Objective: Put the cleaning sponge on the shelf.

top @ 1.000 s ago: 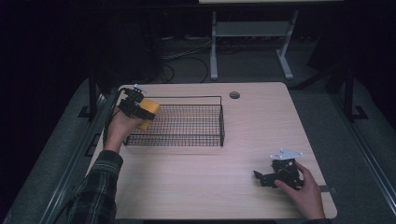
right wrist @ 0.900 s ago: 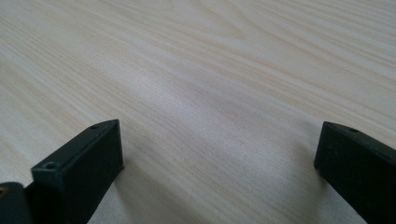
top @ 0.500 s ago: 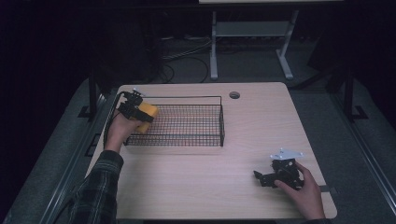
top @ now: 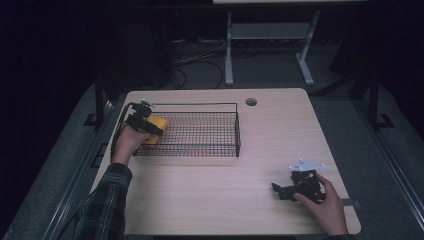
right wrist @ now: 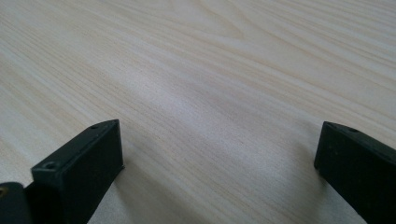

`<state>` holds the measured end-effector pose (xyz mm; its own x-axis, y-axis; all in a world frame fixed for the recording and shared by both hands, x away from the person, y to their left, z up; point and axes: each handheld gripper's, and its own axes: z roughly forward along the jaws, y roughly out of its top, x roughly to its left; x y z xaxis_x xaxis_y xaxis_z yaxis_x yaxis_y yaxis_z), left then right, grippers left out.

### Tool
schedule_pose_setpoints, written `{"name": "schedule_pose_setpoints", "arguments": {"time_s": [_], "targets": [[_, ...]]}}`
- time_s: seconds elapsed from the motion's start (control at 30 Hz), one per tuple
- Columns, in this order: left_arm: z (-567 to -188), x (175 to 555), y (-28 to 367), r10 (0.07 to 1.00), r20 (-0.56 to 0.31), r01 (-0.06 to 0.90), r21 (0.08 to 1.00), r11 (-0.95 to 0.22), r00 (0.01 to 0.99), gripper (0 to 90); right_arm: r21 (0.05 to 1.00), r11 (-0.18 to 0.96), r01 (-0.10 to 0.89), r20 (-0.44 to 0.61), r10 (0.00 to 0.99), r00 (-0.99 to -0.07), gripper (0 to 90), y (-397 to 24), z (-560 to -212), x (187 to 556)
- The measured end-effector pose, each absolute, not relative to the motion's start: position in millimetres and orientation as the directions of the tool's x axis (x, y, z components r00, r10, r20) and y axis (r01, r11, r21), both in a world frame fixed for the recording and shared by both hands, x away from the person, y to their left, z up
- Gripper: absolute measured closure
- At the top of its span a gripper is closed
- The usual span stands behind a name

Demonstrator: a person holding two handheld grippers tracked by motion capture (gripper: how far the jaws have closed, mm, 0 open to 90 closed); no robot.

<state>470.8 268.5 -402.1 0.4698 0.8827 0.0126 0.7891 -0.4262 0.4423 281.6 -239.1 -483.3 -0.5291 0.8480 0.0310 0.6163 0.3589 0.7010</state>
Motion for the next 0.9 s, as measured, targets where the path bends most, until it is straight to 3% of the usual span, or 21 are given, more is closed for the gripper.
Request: {"name": "schedule_pose_setpoints", "arguments": {"time_s": [0.47, 0.9], "targets": [[-404.8, 470.6, 266.6, 0.877, 0.005, 0.794, 0.423, -0.437, 0.48, 17.6, 0.701, 0.359, 0.616, 0.031, 0.848, -0.529, 0.3, -239.1, -483.3, 281.6], [-390.5, 462.6, 268.6, 0.881, 0.0, 0.789, 0.446, -0.423, 0.473, 17.7, 0.701, 0.359, 0.616, 0.031, 0.848, -0.529, 0.3, -239.1, -483.3, 281.6]]}}
